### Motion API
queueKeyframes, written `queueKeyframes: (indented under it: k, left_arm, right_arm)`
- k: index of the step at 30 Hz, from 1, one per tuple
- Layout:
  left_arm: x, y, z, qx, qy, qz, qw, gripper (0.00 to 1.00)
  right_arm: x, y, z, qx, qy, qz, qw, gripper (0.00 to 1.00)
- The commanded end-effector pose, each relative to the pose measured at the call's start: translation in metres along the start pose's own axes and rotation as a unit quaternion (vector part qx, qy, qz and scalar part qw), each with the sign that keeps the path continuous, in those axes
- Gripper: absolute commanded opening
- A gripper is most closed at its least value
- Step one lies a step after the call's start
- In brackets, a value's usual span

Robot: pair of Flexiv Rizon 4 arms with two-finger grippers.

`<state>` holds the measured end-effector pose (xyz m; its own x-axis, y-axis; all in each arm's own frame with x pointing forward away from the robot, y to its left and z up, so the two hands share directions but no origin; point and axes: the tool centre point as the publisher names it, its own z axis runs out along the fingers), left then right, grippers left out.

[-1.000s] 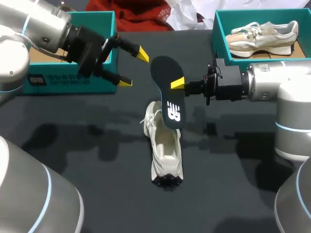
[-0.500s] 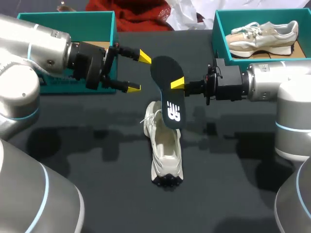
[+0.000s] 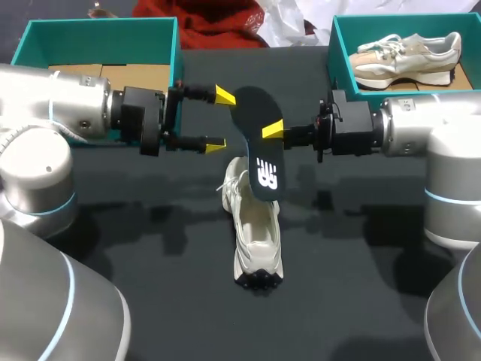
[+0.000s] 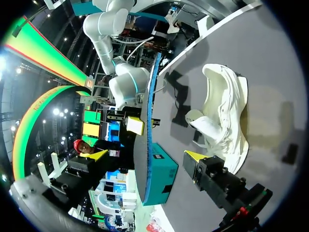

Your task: Take the shoe out of the shoebox, open the shoe tongue, remove and reinsert the insole, then place the shoe into the shoebox

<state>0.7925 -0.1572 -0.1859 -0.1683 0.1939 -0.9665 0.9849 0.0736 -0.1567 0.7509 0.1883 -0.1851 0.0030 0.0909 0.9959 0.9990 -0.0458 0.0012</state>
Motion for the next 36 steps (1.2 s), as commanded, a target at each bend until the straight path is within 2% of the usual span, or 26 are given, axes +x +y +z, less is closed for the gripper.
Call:
queueKeyframes:
  k: [1, 7, 10, 12, 14, 15, 17, 20, 23, 27, 32, 34, 36]
  left_arm:
    - [0.007, 0.002, 0.016, -0.013, -0.03, -0.003, 0.999, 1.0]
    - [0.008, 0.002, 0.028, -0.024, -0.042, 0.006, 0.999, 1.0]
    - [0.008, 0.002, 0.031, -0.025, -0.042, 0.01, 0.999, 0.87]
    - [0.008, 0.002, 0.033, -0.031, -0.041, 0.015, 0.999, 0.73]
    - [0.008, 0.003, 0.035, -0.035, -0.04, 0.018, 0.998, 0.51]
    - [0.008, 0.002, 0.035, -0.036, -0.039, 0.019, 0.998, 0.47]
    - [0.008, 0.002, 0.035, -0.037, -0.038, 0.021, 0.998, 0.41]
    - [0.009, 0.002, 0.036, -0.038, -0.036, 0.023, 0.998, 0.38]
    - [0.011, 0.002, 0.037, -0.041, -0.031, 0.025, 0.998, 0.29]
    - [0.014, 0.001, 0.039, -0.042, -0.027, 0.028, 0.998, 0.25]
    - [0.015, 0.0, 0.042, -0.042, -0.025, 0.03, 0.998, 0.13]
    - [0.015, 0.0, 0.042, -0.042, -0.025, 0.032, 0.998, 0.0]
    - [0.015, -0.001, 0.043, -0.042, -0.024, 0.033, 0.998, 0.0]
  right_arm:
    - [-0.005, -0.001, 0.014, -0.004, 0.005, 0.0, 1.0, 0.0]
    - [-0.01, -0.006, 0.017, -0.014, 0.024, 0.01, 1.0, 0.0]
    - [-0.012, -0.007, 0.018, -0.018, 0.03, 0.015, 0.999, 0.0]
    - [-0.013, -0.008, 0.019, -0.019, 0.032, 0.018, 0.999, 0.0]
    - [-0.014, -0.008, 0.019, -0.02, 0.034, 0.02, 0.999, 0.0]
    - [-0.015, -0.008, 0.019, -0.021, 0.035, 0.021, 0.999, 0.0]
    - [-0.015, -0.008, 0.019, -0.023, 0.036, 0.023, 0.999, 0.0]
    - [-0.016, -0.008, 0.019, -0.024, 0.037, 0.024, 0.999, 0.0]
    - [-0.016, -0.008, 0.02, -0.024, 0.037, 0.024, 0.999, 0.0]
    - [-0.016, -0.008, 0.02, -0.024, 0.037, 0.024, 0.999, 0.0]
    - [-0.016, -0.008, 0.02, -0.024, 0.037, 0.024, 0.999, 0.0]
    - [-0.016, -0.008, 0.02, -0.024, 0.037, 0.024, 0.999, 0.0]
    - [-0.016, -0.008, 0.02, -0.024, 0.037, 0.024, 0.999, 0.0]
